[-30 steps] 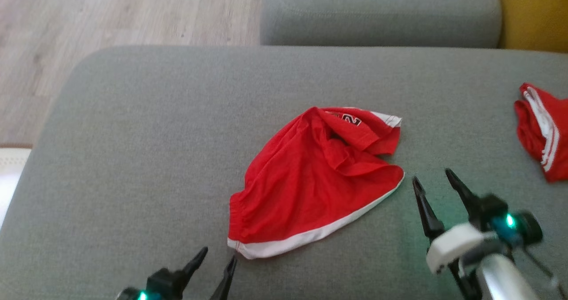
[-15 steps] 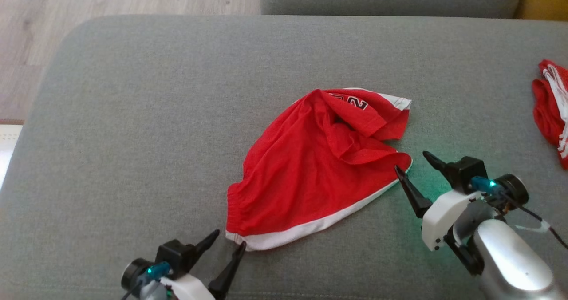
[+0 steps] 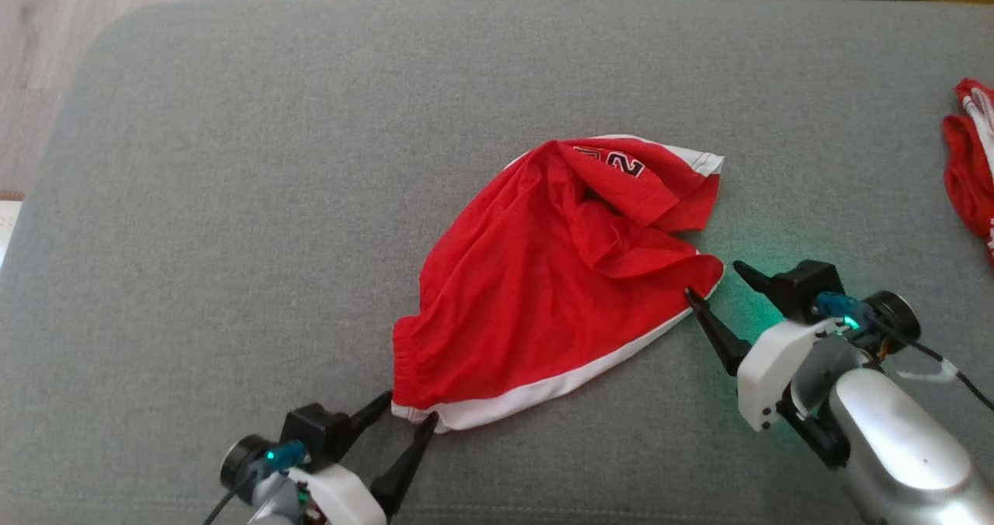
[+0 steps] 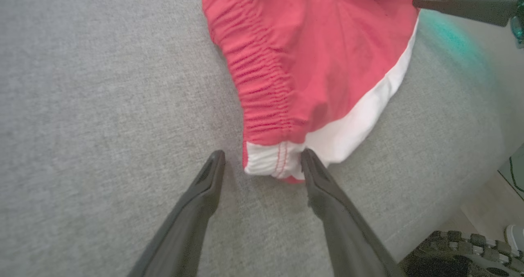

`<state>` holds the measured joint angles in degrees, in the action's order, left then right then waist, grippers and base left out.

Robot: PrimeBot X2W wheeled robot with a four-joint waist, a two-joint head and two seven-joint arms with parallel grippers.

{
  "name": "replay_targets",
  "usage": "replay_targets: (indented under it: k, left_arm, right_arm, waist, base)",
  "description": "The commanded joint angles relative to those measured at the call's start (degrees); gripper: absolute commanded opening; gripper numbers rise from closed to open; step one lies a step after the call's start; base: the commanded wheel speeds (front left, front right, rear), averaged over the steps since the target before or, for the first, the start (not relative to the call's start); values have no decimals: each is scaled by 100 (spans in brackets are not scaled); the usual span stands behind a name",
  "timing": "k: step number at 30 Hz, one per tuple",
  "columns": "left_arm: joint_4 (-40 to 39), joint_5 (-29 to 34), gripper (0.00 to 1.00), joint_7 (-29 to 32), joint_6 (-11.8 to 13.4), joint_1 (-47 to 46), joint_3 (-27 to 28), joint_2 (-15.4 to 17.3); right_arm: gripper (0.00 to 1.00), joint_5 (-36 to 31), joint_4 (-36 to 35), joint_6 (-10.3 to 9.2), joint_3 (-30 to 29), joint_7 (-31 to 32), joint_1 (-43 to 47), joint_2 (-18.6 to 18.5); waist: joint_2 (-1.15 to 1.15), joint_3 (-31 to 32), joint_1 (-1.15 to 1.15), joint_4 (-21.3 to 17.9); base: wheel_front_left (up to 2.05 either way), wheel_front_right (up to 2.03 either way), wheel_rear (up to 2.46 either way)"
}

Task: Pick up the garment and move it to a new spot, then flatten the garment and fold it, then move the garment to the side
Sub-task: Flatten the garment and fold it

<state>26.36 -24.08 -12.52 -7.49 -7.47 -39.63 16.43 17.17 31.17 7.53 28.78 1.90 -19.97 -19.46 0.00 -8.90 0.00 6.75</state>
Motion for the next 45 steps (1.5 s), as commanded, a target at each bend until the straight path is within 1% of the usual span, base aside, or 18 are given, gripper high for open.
replay_targets:
  k: [1, 12, 17, 18, 19, 20, 21, 22, 23, 24, 25, 29, 32, 35, 39, 43, 44, 45]
  left_arm:
    - [-111, -61, 96, -75, 0, -277, 162, 147]
    - [-35, -234, 87, -146, 0, -546, -165, 145]
    - [-10, -352, 78, -170, 0, -611, -293, 153]
    - [-6, -380, 70, -174, 0, -617, -325, 157]
    - [-1, -407, 64, -178, 0, -623, -351, 164]
    - [1, -445, 52, -182, 0, -621, -379, 168]
    - [5, -481, 46, -184, 0, -620, -418, 177]
    - [5, -510, 42, -187, 0, -623, -446, 190]
    - [-1, -546, 36, -190, 0, -623, -472, 196]
    - [-8, -580, 15, -192, 0, -623, -513, 202]
    - [-21, -607, 0, -195, 0, -626, -546, 212]
    - [-187, -785, 0, -207, 0, -637, -610, 251]
    - [-657, -1187, 0, -163, 0, -559, -535, 304]
    - [-1583, -1789, 0, 88, 0, -477, -386, 492]
    - [-3221, -2553, 0, 601, 8, -456, -45, 934]
    - [-4808, -3093, 0, 1127, 175, -549, 300, 1332]
    - [-4808, -3093, 0, 1127, 175, -549, 300, 1332]
    - [-5151, -3226, 0, 1232, 221, -590, 380, 1392]
  right_arm:
    - [100, 31, -134, -4, 93, 3, -197, -100]
    - [100, 389, 111, -4, 769, 546, -629, -349]
    - [100, 758, 103, -4, 1056, 773, -726, -461]
    - [100, 818, 89, -4, 1114, 802, -734, -489]
    - [94, 887, 75, -4, 1148, 811, -736, -515]
    - [49, 968, 60, -4, 1166, 823, -733, -537]
    - [33, 1046, 34, -4, 1188, 832, -727, -562]
    - [4, 1142, -5, -4, 1202, 826, -719, -587]
    - [0, 1246, -48, -4, 1206, 818, -707, -614]
    - [0, 1366, -90, -4, 1193, 817, -686, -636]
    - [0, 1504, -153, -4, 1182, 811, -654, -654]
    - [0, 2413, -519, -4, 745, 791, -404, -629]
    - [0, 3194, -1086, -4, 290, 907, -153, -707]
    - [0, 3842, -1879, -4, -198, 1112, 115, -953]
    - [0, 4565, -2970, -4, -986, 1459, 501, -1223]
    - [0, 5148, -3930, -4, -1850, 1786, 875, -1206]
    - [0, 5148, -3930, -4, -1850, 1786, 875, -1206]
    - [0, 5249, -4140, -4, -2070, 1868, 965, -1171]
  waist:
    - [0, -30, 0, 7]
    - [0, -266, 0, 156]
    - [0, -297, 0, 198]
    - [0, -295, 0, 201]
    - [0, -289, 0, 201]
    - [0, -281, 0, 197]
    - [0, -273, 0, 193]
    - [0, -268, 0, 186]
    - [0, -260, 0, 177]
    - [0, -243, 0, 166]
    - [0, -220, 0, 156]
    - [0, -89, 0, 115]
    - [0, 51, 0, 50]
    - [0, 199, 0, -26]
    - [0, 401, 0, -147]
    - [0, 549, 0, -278]
    - [0, 549, 0, -278]
    - [0, 569, 0, -307]
  base:
    - [0, 0, 0]
    - [0, 0, 0]
    - [0, 0, 0]
    - [0, 0, 0]
    - [0, 0, 0]
    - [0, 0, 0]
    - [0, 0, 0]
    - [0, 0, 0]
    - [0, 0, 0]
    - [0, 0, 0]
    - [0, 0, 0]
    - [0, 0, 0]
    - [0, 0, 0]
    - [0, 0, 0]
    - [0, 0, 0]
    - [0, 0, 0]
    - [0, 0, 0]
    - [0, 0, 0]
